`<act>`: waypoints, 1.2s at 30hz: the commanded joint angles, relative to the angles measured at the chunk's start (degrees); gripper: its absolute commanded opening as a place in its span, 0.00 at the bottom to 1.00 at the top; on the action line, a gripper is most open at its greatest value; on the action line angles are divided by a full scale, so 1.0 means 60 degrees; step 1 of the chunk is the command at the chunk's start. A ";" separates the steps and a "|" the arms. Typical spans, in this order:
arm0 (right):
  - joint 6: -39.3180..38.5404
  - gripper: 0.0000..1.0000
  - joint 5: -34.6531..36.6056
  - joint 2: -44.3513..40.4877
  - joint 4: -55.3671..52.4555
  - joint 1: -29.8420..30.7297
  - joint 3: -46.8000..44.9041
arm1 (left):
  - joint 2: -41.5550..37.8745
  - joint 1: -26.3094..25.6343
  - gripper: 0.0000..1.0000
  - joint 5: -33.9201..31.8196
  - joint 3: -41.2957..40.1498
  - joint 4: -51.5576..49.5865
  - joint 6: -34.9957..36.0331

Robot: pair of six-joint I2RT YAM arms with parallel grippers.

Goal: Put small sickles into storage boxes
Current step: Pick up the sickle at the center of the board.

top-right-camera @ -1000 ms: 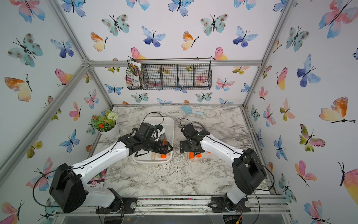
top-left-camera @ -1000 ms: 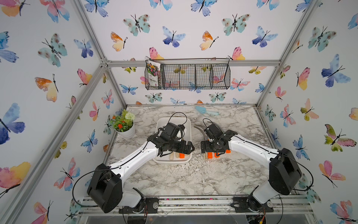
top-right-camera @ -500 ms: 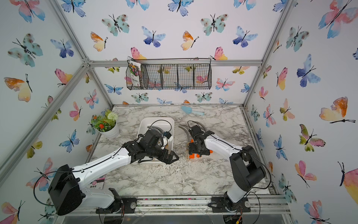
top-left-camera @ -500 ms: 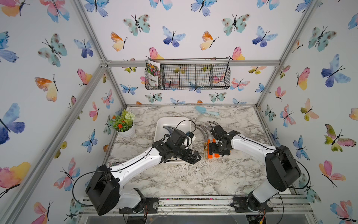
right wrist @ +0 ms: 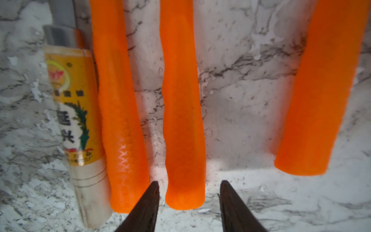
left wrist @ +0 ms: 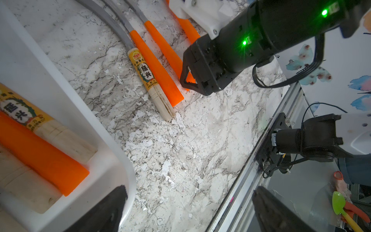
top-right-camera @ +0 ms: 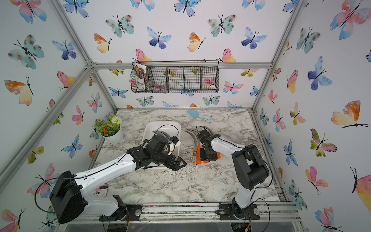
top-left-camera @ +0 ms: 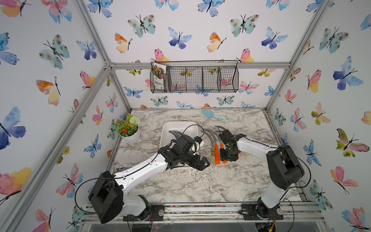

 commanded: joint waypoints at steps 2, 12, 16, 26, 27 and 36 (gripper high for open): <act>-0.0215 0.51 -0.0099 0.0430 -0.0013 -0.0125 0.0283 | -0.0205 -0.0050 0.98 0.0147 -0.0019 0.0081 -0.0085; -0.0469 0.41 -0.0212 0.1008 0.0363 -0.0174 0.0303 | -0.0102 -0.0045 0.98 0.0195 -0.0102 0.0176 -0.0125; -0.0449 0.30 -0.0256 0.1049 0.0511 -0.0176 0.0079 | -0.0047 -0.0050 0.98 0.0121 -0.0109 0.0213 -0.0142; -0.0469 0.11 -0.0090 0.0896 0.0039 -0.0191 0.0435 | 0.0215 -0.0055 0.98 0.0120 0.0088 0.0227 -0.0057; -0.0482 0.10 -0.0059 0.0840 -0.0074 -0.0190 0.0527 | 0.0247 -0.0057 0.98 0.0081 0.0162 0.0182 -0.0039; -0.0533 0.09 -0.0026 0.0469 -0.0781 -0.0191 0.1194 | 0.0249 -0.0046 0.98 -0.0281 0.0717 -0.0151 0.0132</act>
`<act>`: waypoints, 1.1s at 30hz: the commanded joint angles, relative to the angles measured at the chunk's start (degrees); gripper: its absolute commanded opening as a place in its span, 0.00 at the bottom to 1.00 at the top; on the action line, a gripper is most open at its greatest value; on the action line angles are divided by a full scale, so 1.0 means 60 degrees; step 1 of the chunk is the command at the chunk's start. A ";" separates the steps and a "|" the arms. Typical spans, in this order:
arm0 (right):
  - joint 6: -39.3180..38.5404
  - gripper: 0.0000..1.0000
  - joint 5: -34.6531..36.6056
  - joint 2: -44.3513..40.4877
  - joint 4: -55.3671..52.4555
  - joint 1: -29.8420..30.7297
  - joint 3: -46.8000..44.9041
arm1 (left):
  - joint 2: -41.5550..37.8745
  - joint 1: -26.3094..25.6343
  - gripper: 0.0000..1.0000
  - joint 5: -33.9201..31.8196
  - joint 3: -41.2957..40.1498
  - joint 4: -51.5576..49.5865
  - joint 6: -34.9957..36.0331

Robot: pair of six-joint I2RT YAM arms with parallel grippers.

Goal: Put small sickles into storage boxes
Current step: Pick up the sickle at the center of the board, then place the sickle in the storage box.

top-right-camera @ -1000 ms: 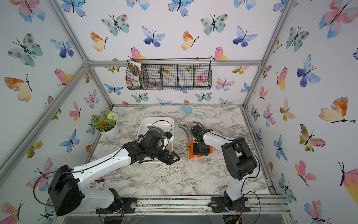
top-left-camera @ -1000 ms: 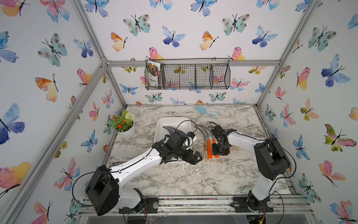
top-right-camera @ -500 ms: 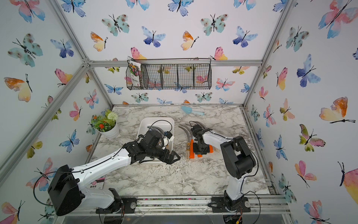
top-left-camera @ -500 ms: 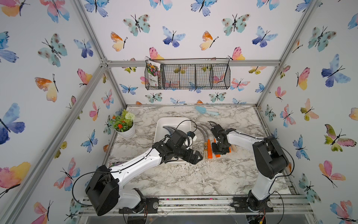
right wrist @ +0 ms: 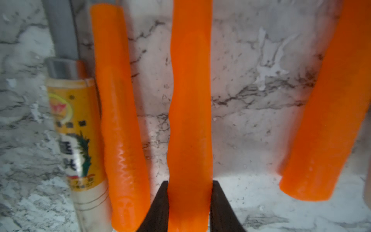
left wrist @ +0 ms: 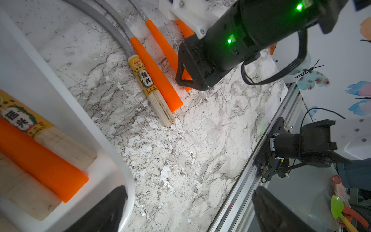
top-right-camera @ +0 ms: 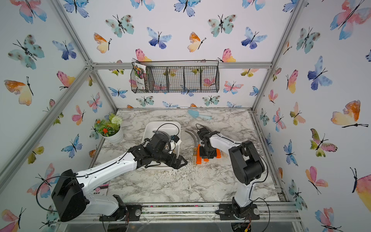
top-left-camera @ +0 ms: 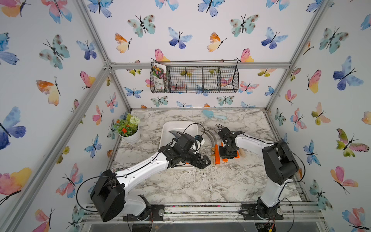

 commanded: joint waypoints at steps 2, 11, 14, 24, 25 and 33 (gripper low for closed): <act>-0.0110 0.09 0.0041 -0.0236 -0.0582 -0.0056 0.0446 | 0.0038 -0.0058 0.98 -0.0308 0.0454 -0.0267 0.0223; -0.0167 0.08 -0.0090 -0.0432 -0.1000 -0.0056 0.1044 | -0.0104 -0.0047 0.98 -0.0668 0.0766 -0.0525 0.0205; -0.0177 0.07 -0.0189 -0.0499 -0.1103 -0.0055 0.1223 | -0.0221 -0.0038 0.98 -0.0795 0.0796 -0.0591 0.0183; -0.0084 0.06 -0.0707 -0.0712 -0.1185 0.0128 0.1617 | -0.0860 -0.0043 0.98 -0.1367 0.0579 -0.0840 0.0083; -0.0069 0.06 -0.0700 -0.0710 -0.1207 0.0189 0.1668 | -0.0929 -0.0032 0.98 -0.1424 0.0535 -0.0855 0.0070; 0.0198 0.06 -0.0709 -0.0466 -0.1317 0.0767 0.2268 | -0.1589 -0.0029 0.98 -0.1835 -0.0004 -0.1052 -0.0077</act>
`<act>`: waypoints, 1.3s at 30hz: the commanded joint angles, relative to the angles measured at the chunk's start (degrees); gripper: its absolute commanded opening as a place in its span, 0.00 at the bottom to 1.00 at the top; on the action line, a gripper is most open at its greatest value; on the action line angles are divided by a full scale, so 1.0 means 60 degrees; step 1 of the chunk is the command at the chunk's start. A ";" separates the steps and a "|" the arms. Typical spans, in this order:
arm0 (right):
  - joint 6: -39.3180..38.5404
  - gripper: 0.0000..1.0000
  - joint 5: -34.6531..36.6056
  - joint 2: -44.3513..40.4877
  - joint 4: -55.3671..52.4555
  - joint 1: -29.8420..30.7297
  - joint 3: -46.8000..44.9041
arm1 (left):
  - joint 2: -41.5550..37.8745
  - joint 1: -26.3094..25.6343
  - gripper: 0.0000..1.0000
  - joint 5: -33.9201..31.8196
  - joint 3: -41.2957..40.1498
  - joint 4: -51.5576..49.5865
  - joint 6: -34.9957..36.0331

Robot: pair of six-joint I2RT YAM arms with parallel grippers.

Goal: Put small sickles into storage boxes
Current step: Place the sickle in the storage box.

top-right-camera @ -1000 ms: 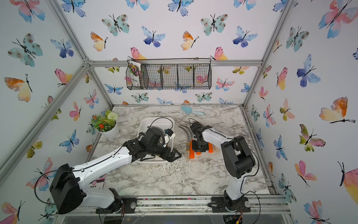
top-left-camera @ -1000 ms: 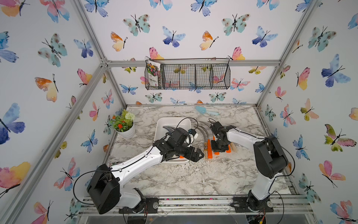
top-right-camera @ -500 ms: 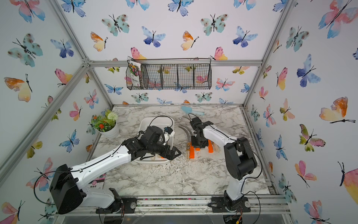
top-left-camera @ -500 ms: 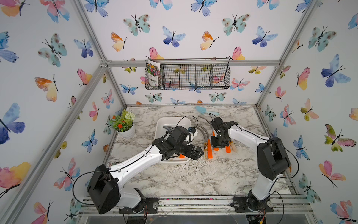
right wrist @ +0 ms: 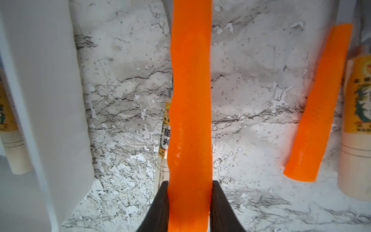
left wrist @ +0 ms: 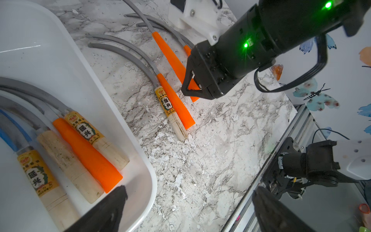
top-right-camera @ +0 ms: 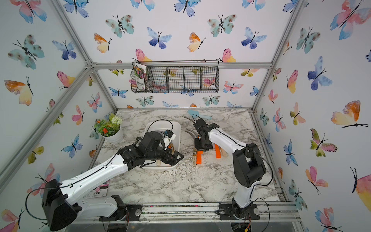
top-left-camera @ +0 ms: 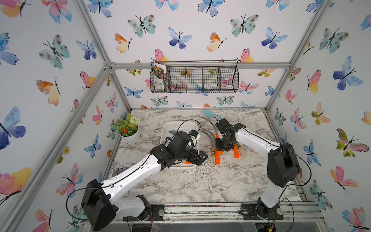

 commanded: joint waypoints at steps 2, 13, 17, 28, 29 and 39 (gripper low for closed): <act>0.0212 0.06 -0.0114 -0.0005 -0.0313 0.0368 0.0581 | -0.0550 -0.0014 0.98 -0.0483 -0.0335 -0.0412 -0.0112; 0.0389 0.05 -0.0046 0.1112 -0.0749 0.1491 0.2277 | -0.1472 0.0047 0.98 -0.0934 -0.0834 -0.0773 -0.0329; 0.0432 0.05 -0.0106 0.1550 -0.0885 0.1844 0.2932 | -0.1792 0.0139 0.98 -0.1089 -0.0967 -0.0913 -0.0432; 0.0498 0.05 -0.0325 0.2419 -0.0927 0.2543 0.3847 | -0.2678 0.0708 0.98 -0.1247 -0.1176 -0.1326 -0.0642; 0.0492 0.05 -0.0358 0.2490 -0.0885 0.2578 0.3890 | -0.2761 0.0806 0.98 -0.1216 -0.1201 -0.1342 -0.0666; 0.0491 0.06 -0.0668 0.3220 -0.0625 0.2760 0.4262 | -0.3299 0.1535 0.98 -0.0930 -0.1433 -0.1353 -0.0784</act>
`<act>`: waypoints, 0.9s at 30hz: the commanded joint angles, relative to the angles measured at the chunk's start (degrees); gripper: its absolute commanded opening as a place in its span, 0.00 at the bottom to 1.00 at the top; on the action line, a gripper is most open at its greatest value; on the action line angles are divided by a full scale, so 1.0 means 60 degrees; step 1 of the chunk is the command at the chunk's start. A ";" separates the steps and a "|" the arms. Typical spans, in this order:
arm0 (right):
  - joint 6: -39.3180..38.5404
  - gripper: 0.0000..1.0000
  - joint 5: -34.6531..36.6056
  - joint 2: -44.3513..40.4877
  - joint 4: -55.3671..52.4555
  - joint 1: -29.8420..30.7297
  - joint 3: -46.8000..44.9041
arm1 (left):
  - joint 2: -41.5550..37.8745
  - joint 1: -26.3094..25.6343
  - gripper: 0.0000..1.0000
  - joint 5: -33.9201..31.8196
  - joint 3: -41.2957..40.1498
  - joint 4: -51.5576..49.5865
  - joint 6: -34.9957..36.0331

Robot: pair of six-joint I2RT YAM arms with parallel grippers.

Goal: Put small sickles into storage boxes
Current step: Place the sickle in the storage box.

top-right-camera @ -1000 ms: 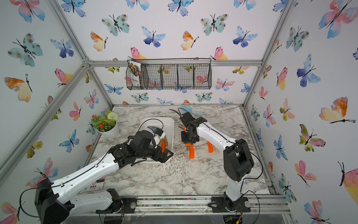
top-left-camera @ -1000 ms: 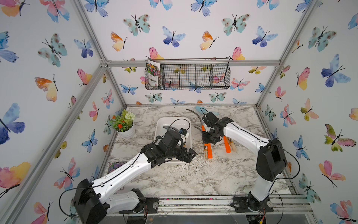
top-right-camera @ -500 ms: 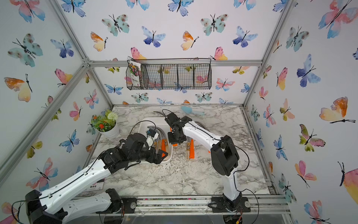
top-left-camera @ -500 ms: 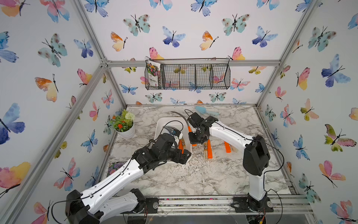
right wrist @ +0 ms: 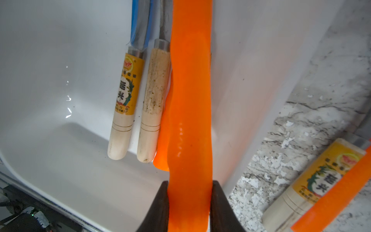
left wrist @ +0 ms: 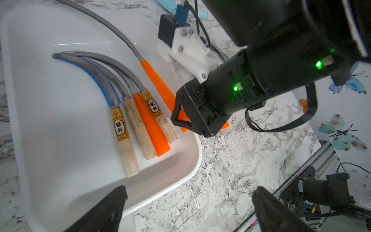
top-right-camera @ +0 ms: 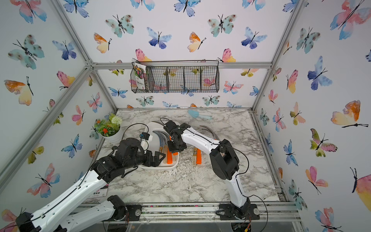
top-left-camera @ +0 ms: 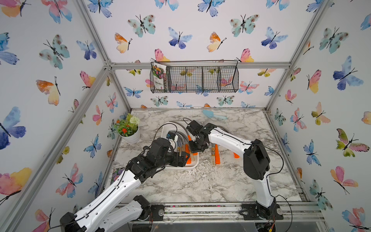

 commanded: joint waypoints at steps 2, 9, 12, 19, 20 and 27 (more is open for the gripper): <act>0.0103 0.06 -0.0207 0.0333 0.0104 0.0061 0.0240 | -0.0148 0.0143 0.98 0.0135 -0.0031 -0.0125 -0.0066; -0.0030 0.10 -0.0346 0.0890 0.0279 0.0073 0.0464 | 0.0072 0.0249 0.98 0.0232 0.0018 0.0019 -0.0057; -0.0101 0.17 -0.0425 0.1083 0.0280 0.0069 0.0615 | 0.0213 0.0275 0.98 0.0277 0.0110 0.0046 -0.0047; -0.0217 0.42 -0.0392 0.1141 0.0228 0.0060 0.0840 | 0.0353 0.0363 0.98 0.0317 0.0304 0.0036 0.0033; -0.0221 0.43 -0.0385 0.1118 0.0231 0.0065 0.0840 | 0.0376 0.0377 0.98 0.0340 0.0323 0.0035 0.0043; -0.0203 0.54 -0.0296 0.0827 0.0206 0.0061 0.0812 | 0.0437 0.0421 0.98 0.0426 0.0525 0.0021 0.0110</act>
